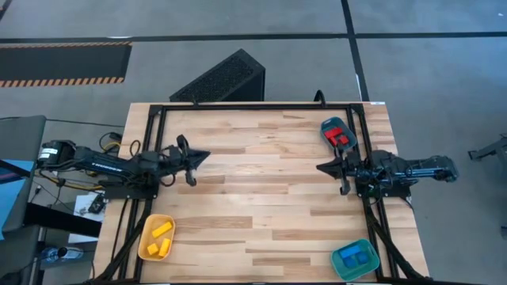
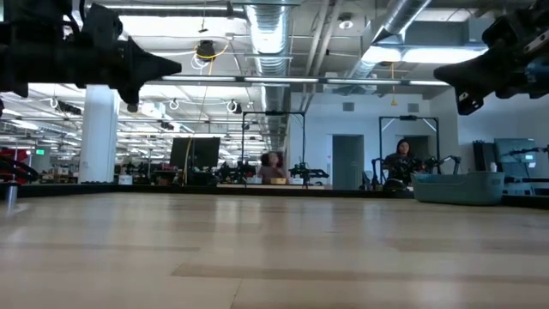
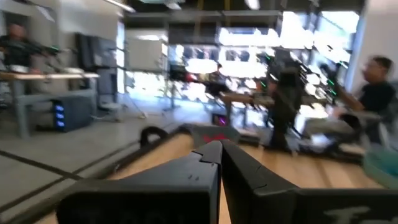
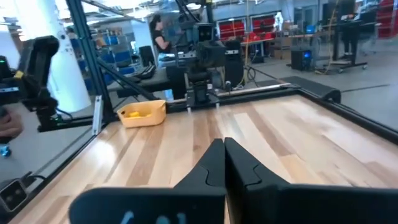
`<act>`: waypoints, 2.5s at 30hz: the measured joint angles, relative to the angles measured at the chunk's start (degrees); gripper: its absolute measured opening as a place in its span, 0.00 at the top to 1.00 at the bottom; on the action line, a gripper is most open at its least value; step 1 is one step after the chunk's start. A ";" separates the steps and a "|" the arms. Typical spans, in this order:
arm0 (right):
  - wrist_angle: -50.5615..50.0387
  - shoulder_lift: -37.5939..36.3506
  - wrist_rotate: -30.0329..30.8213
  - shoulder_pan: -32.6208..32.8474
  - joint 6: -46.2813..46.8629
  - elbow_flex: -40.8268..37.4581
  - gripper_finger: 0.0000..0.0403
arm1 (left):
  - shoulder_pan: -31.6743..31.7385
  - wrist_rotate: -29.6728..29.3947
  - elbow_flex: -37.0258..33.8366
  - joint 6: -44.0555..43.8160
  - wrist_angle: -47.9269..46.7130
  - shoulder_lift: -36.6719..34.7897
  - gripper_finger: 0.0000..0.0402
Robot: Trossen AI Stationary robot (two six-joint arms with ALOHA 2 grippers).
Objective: Sort & place blocks by color
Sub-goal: Return to Home Position
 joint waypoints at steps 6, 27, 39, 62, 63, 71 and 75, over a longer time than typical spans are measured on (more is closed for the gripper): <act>-0.27 0.31 1.10 0.13 -2.94 -0.02 0.96 | -1.58 4.36 -0.15 0.48 -10.42 0.02 1.00; -0.47 9.20 2.86 -4.34 -0.02 -0.07 0.94 | -5.11 0.61 -0.13 17.54 -30.85 -28.33 1.00; -0.45 10.92 2.90 -3.76 0.25 -0.09 0.93 | -5.24 -2.38 0.68 5.15 -54.35 -45.78 1.00; 3.00 11.58 3.06 -1.03 -5.17 -0.13 0.93 | -5.11 6.31 0.04 9.68 -49.59 -46.96 1.00; 2.26 11.56 3.06 -1.03 -5.18 -0.13 0.93 | -5.12 7.63 0.02 10.29 -48.26 -47.02 1.00; 3.70 11.59 3.06 -1.09 -7.43 -0.13 0.93 | -5.21 9.14 0.04 2.67 -50.94 -47.04 1.00; 8.68 11.57 3.04 -1.63 -11.86 -0.13 0.95 | -6.18 9.16 0.02 1.95 -52.96 -47.00 1.00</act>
